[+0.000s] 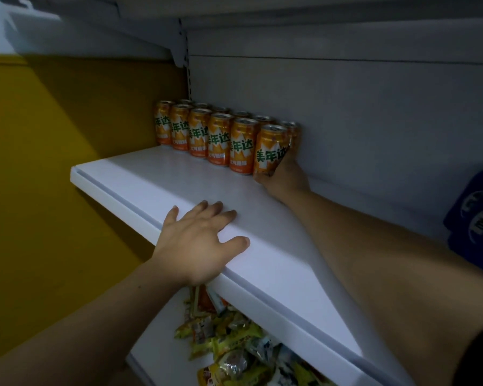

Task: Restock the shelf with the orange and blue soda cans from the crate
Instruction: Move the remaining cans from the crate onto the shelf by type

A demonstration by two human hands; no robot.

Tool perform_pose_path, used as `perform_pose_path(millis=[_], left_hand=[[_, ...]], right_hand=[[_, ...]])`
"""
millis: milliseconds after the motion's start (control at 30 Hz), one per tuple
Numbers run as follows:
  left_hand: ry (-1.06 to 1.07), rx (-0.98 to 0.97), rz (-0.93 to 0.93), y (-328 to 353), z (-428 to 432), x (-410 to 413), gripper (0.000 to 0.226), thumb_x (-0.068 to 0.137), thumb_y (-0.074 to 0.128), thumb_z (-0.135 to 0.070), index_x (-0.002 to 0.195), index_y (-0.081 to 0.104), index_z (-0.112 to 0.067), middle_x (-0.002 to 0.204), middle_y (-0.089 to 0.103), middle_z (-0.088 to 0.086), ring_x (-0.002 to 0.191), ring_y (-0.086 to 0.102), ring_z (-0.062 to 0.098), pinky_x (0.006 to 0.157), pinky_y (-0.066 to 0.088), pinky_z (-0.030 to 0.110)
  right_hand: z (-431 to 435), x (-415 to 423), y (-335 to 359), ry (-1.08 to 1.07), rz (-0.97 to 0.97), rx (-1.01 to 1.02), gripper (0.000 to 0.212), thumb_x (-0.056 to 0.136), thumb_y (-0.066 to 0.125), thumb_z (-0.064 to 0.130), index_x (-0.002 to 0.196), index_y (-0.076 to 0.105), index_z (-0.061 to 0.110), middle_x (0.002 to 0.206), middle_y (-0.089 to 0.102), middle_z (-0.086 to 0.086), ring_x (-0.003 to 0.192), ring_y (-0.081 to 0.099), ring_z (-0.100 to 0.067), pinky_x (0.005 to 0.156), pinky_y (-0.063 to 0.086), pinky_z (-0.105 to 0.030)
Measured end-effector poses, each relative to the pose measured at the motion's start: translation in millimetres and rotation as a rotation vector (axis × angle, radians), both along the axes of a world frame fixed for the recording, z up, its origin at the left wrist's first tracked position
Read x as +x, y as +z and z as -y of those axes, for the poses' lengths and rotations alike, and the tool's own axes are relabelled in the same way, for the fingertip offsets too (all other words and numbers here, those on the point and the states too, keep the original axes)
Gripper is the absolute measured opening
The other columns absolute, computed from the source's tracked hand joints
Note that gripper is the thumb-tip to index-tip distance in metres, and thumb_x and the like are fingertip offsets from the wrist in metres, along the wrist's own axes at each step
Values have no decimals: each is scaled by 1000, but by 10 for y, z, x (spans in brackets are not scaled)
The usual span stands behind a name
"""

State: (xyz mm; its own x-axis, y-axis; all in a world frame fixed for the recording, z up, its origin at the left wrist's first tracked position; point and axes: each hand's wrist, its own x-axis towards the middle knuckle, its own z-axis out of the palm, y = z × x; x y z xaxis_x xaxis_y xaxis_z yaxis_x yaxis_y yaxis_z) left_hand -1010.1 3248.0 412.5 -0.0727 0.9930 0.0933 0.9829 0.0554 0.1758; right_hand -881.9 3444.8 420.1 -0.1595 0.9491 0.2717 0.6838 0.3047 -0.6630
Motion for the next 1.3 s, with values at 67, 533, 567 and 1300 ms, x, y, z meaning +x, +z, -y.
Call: perform_pose_path(millis=[67, 533, 567, 1300], left_hand=[[-4, -1, 6, 6, 10, -4, 77, 74, 14, -71, 146, 22, -44, 158, 13, -16, 145, 4, 8, 118, 0, 48], [12, -65, 227, 264, 364, -182, 71, 87, 44, -64, 148, 27, -31, 159, 15, -4, 146, 9, 15, 117, 4, 51], [30, -48, 251, 288, 489, -215, 71, 88, 46, -62, 148, 27, -30, 159, 16, -4, 146, 11, 16, 117, 8, 51], [787, -291, 490, -1027, 4450, -1616, 71, 89, 58, -49, 148, 29, -22, 156, 27, 1, 139, 32, 22, 111, 32, 34]], right_hand=[[22, -11, 22, -6, 5, -17, 102, 79, 72, 47, 153, 9, 16, 149, 43, -7, 132, 46, -30, 105, 41, -40], [1187, 402, 406, 45, 240, -49, 89, 77, 68, 56, 148, 26, 25, 144, 43, -6, 125, 49, -30, 98, 46, -38], [1305, 381, 452, 75, 263, -55, 86, 77, 67, 57, 147, 28, 26, 144, 44, -5, 124, 51, -28, 97, 47, -38], [4154, -2236, -647, 925, 744, -100, 86, 92, 51, 59, 155, 12, 16, 160, 18, -11, 142, 29, -34, 109, 36, -44]])
